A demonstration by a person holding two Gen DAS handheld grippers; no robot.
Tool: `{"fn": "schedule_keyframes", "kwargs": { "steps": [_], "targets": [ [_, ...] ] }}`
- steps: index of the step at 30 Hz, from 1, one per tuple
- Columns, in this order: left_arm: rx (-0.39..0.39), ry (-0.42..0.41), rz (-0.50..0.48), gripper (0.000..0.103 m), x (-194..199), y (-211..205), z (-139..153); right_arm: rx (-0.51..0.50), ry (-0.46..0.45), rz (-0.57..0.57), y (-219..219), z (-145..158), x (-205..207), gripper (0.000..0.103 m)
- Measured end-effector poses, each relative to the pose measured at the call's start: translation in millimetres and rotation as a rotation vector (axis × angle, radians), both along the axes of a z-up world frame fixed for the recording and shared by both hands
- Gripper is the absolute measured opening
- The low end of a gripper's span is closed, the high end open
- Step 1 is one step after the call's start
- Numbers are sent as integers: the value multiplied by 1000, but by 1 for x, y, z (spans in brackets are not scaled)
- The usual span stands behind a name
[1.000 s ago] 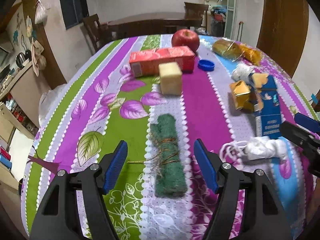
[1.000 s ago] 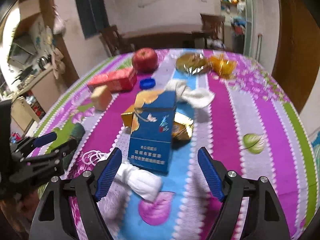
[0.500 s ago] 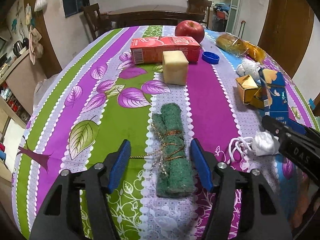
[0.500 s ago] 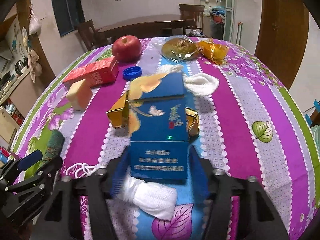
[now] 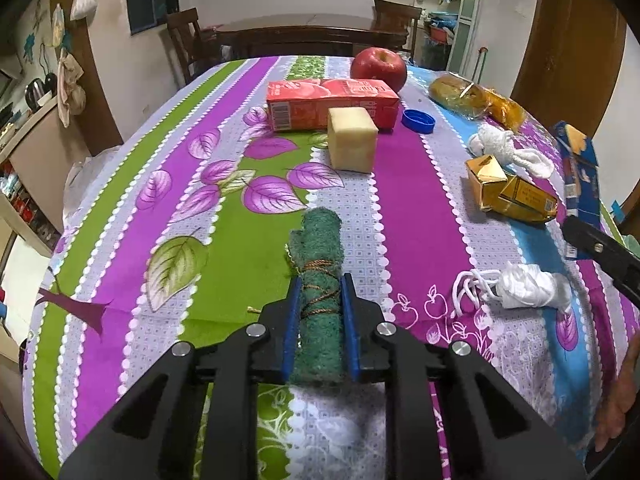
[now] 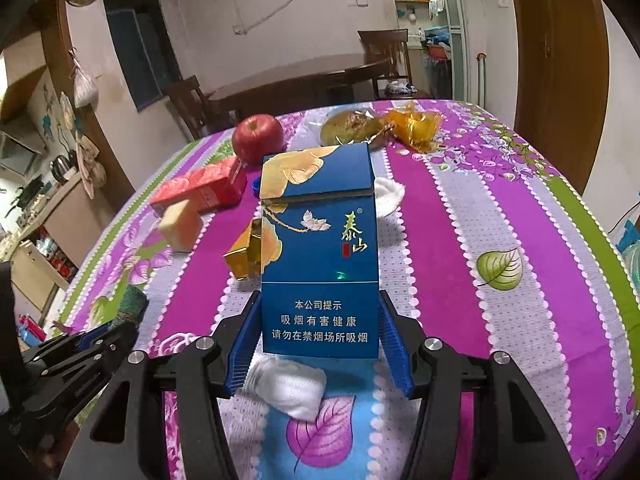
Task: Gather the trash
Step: 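Grasp the green scrubber with the left gripper while the right grasps the blue cigarette box, then lift both held items and carry them over the green bin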
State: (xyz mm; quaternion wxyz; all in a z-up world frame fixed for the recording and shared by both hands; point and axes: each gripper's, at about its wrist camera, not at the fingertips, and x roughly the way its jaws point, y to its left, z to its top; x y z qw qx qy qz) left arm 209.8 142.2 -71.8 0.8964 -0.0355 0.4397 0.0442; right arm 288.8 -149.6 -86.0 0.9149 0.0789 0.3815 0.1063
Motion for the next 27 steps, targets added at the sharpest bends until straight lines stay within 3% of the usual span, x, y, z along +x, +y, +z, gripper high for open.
{"fn": "schedule_keyframes", "kwargs": {
  "steps": [14,27],
  "targets": [
    [105,-59,55,18,-15,-16,18,-4,6,97,-2,-1,-39,57],
    [188,-92,63,18,-19,-32,28,20,-20,73,-26,9,-54,57]
  ]
}}
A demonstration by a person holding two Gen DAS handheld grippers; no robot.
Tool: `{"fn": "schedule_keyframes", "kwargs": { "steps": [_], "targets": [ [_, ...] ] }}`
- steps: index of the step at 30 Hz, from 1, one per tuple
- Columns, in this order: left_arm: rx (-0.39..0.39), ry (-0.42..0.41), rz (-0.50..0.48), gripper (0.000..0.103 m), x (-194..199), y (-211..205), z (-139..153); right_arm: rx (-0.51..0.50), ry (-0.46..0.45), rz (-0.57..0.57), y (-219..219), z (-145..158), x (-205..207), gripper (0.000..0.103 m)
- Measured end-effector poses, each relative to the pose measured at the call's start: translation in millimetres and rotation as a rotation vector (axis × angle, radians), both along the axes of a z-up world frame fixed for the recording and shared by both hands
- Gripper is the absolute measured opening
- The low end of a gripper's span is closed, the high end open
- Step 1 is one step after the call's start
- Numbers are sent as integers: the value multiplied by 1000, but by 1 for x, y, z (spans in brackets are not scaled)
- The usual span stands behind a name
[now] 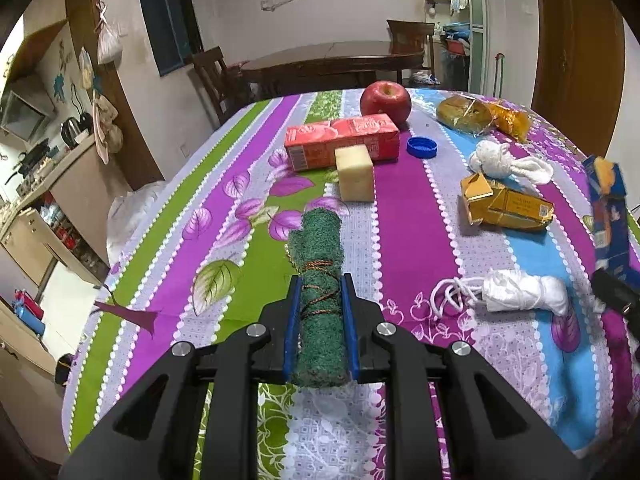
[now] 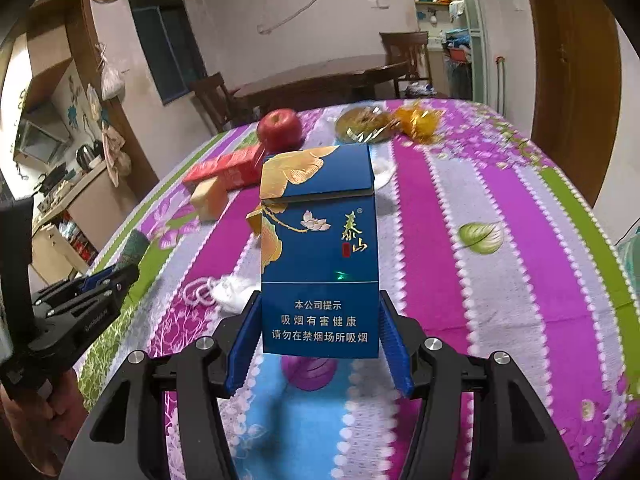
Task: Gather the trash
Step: 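Lift both held items and carry them over the green bin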
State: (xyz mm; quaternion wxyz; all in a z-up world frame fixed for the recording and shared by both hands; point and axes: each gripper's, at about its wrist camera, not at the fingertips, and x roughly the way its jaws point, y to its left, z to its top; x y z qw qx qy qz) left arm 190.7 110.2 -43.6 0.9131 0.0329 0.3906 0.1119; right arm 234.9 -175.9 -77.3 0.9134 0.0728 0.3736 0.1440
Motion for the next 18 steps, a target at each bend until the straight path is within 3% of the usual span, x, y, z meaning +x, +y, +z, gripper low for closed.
{"fn": "schedule_keyframes", "kwargs": {
  "steps": [18],
  "targets": [
    [56,-70,-102,18,15,-56,33,30,-84,-126,-75,40,-5,57]
  ]
}}
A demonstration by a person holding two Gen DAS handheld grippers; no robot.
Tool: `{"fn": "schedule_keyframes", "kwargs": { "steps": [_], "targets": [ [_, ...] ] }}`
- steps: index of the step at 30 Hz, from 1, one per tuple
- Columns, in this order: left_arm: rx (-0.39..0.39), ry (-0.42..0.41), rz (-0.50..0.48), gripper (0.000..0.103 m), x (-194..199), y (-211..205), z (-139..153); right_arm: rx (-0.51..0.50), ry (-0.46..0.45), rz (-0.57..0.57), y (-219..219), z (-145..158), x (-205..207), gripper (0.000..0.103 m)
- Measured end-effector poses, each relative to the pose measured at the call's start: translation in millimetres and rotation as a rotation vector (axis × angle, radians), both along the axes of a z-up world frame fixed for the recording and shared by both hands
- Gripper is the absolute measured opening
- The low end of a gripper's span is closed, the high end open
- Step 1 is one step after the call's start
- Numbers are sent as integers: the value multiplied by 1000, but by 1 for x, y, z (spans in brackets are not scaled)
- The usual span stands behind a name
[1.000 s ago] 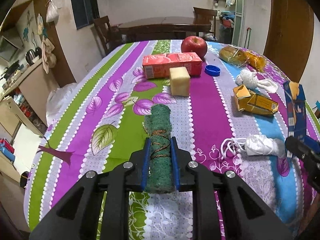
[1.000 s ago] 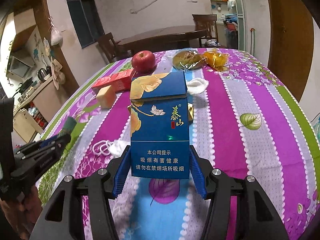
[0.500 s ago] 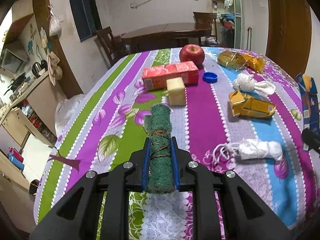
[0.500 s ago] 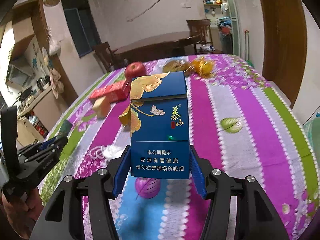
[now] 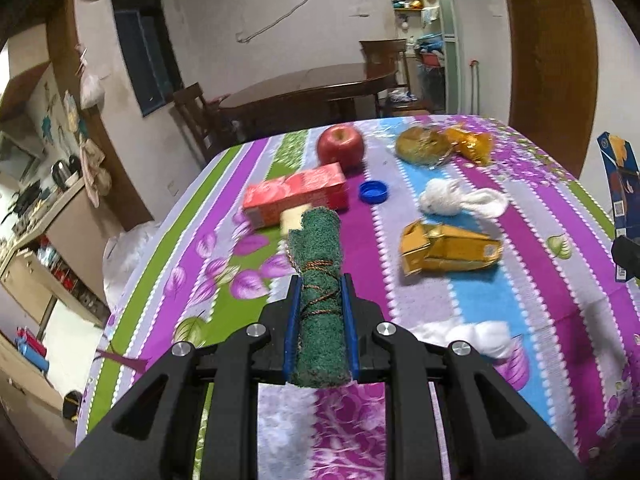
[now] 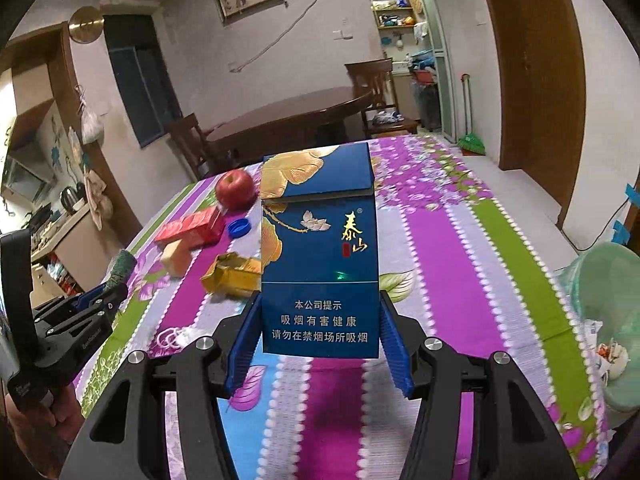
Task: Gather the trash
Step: 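Lift both held items and carry them over the green bin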
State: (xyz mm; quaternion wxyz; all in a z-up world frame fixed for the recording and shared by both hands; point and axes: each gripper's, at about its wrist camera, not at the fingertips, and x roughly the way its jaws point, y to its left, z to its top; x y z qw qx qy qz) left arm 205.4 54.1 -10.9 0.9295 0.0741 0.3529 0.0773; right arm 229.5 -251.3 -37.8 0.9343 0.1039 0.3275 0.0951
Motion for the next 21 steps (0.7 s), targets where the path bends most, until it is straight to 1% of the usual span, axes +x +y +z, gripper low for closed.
{"fn": "schedule_keyframes", "kwargs": {
  "steps": [6,10,14,21],
  "targets": [
    [25,-14,-80,18,8,-40,9,-4,-12,-55,-35,8,-5,57],
    [30,-21,-138,18,15,-70,13,-12,-18,-100,-68,14,-13,57],
    [34,-26,-207,18,21,-107,17,-24,-22,-161,-107,21,-20,57],
    [56,-36,-345,18,25,-180,20,-37,-11,-256,-169,26,-40,57]
  ]
}}
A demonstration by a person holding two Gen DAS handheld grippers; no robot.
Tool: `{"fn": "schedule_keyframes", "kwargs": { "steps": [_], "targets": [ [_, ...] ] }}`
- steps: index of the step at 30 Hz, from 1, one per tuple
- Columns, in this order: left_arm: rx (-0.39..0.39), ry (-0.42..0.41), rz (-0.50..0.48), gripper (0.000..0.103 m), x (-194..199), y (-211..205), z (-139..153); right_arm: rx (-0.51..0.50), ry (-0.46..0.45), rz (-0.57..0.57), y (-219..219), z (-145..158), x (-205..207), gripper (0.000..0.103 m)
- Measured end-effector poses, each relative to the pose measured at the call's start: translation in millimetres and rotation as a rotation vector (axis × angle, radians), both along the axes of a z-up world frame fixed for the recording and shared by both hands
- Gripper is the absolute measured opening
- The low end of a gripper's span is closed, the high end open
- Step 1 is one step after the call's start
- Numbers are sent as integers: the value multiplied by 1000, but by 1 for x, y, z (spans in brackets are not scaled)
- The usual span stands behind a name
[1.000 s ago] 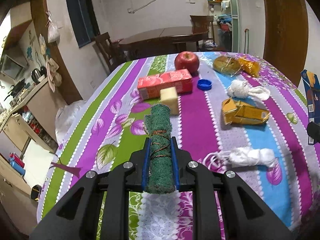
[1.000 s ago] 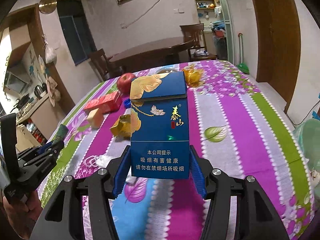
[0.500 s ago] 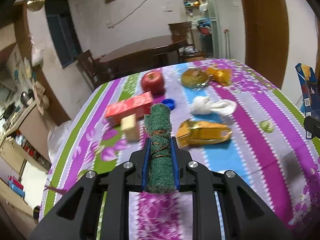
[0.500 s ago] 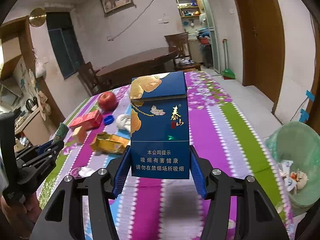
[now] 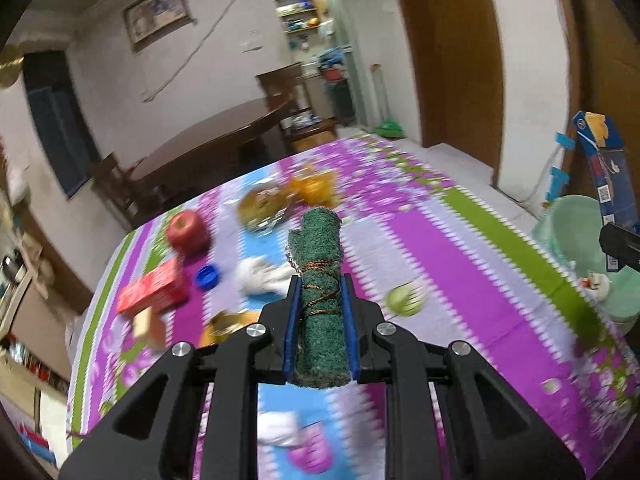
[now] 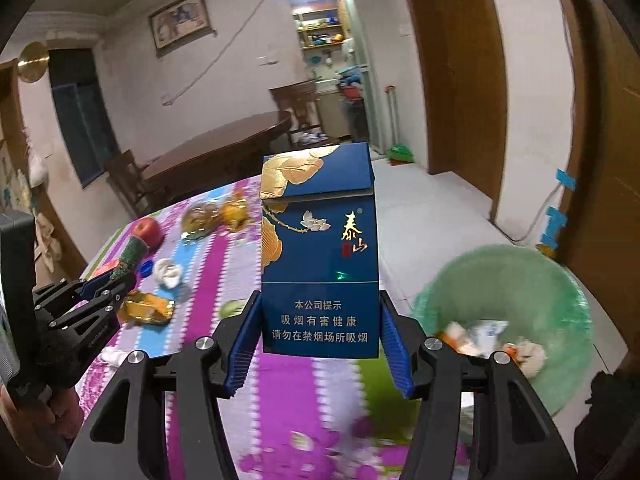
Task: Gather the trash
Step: 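Lift both held items and carry them over the green bin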
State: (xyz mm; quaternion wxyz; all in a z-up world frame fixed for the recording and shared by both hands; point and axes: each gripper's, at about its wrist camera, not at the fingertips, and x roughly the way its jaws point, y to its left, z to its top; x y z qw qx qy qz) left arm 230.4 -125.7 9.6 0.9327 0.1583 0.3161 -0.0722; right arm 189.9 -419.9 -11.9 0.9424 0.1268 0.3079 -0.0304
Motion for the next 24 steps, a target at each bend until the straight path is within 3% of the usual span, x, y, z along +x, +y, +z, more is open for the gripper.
{"fn": "schedule_keyframes", "kwargs": {
  "steps": [20,24],
  "targets": [
    [47,30,-301,18,-3,-158,-16,-18,79,-178,-141,-8,-59,57],
    [32,85,-386,18,2,-184,-23,1,119,-206,-172,-7,-62,57]
  ]
}}
